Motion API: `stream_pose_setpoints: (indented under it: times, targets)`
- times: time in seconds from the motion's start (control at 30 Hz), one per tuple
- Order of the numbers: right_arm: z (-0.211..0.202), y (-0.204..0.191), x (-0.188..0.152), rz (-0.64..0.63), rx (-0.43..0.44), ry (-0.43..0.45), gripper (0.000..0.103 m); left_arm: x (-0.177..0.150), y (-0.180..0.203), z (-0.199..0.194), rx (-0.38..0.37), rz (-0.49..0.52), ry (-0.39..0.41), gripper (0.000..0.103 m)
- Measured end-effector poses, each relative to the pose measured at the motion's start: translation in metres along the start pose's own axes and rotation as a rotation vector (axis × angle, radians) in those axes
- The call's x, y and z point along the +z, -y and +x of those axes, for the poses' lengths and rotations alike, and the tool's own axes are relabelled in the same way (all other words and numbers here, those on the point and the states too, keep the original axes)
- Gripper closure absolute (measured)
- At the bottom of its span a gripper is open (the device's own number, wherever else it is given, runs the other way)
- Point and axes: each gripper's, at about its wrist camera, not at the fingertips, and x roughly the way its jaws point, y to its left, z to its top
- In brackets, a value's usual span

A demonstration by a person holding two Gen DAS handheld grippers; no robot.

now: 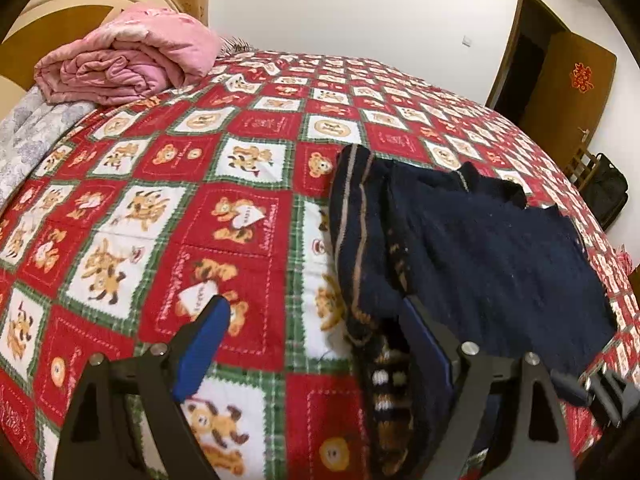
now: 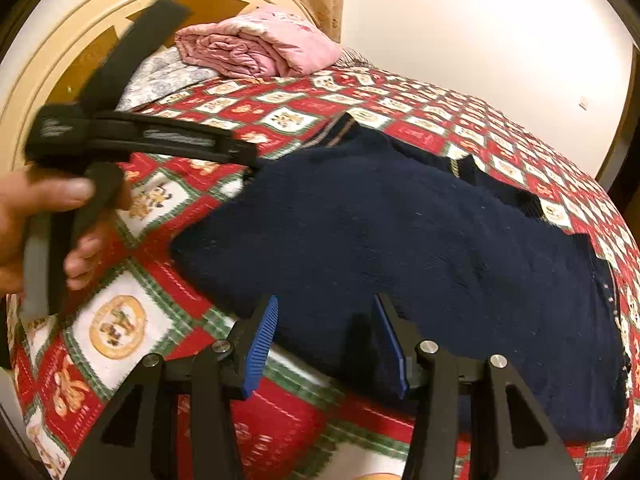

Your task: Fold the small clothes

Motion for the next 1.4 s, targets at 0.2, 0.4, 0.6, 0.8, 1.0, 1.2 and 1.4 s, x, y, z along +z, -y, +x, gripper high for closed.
stream_pose_setpoints:
  times: [0.2,0.4,0.6,0.8,1.0,1.2,1.4]
  targets:
    - [-0.001,-0.025,-0.002,-0.068,-0.003,0.018,0.053,0.02,0.022,0.008,0.012,0.091,0.009,0.014]
    - [-0.001,-0.038,-0.002,-0.101,-0.021,0.019,0.053,0.039,0.044,0.038,0.028,0.197,-0.046,0.014]
    - [0.001,-0.045,-0.007,-0.116,-0.027,0.02,0.052,0.049,0.043,0.071,0.029,0.236,-0.122,0.014]
    - [0.004,-0.056,-0.011,-0.135,-0.036,0.008,0.046,0.059,0.033,0.087,-0.071,0.164,-0.165,0.014]
    - [0.013,-0.072,-0.003,-0.161,-0.075,0.006,0.046,0.071,0.028,0.104,-0.129,0.119,-0.211,0.013]
    - [0.025,-0.093,0.003,-0.236,-0.156,-0.005,0.047,0.08,0.03,0.115,-0.121,0.136,-0.222,0.008]
    - [0.039,-0.094,0.015,-0.229,-0.207,-0.047,0.047,0.083,0.03,0.121,-0.137,0.134,-0.234,0.009]
